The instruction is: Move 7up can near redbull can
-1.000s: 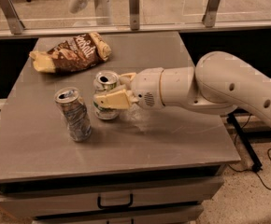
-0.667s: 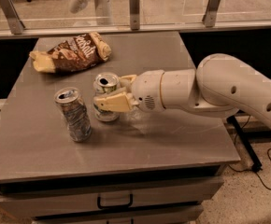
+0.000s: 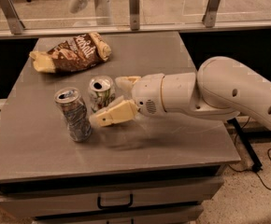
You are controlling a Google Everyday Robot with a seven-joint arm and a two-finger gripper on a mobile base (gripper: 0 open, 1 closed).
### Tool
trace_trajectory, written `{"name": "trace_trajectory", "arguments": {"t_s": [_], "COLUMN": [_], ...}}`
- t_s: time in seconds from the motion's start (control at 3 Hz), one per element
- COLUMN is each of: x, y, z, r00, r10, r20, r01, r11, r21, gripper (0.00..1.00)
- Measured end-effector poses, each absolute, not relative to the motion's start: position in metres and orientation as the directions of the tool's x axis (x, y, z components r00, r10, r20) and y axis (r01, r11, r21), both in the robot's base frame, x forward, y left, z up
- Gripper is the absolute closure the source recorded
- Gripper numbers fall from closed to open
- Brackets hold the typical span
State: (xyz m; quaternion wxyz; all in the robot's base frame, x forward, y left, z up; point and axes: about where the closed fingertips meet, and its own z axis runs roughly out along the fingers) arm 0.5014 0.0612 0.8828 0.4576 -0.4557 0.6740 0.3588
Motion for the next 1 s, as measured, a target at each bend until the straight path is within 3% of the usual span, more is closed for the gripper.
{"name": "trace_trajectory", "arguments": {"t_s": [0.33, 1.0], "x": [0.492, 0.457], "y": [0.052, -0.014], "z": [0.884, 0.897], "r00": [-0.171, -0.230], "r10": [-0.283, -0.362], "r20": [-0.944, -0.903], "r01": [-0.943, -0.882], "r11": [0.326, 0.470], "r21": [0.073, 0.037], "gripper": [0.00, 0.00]}}
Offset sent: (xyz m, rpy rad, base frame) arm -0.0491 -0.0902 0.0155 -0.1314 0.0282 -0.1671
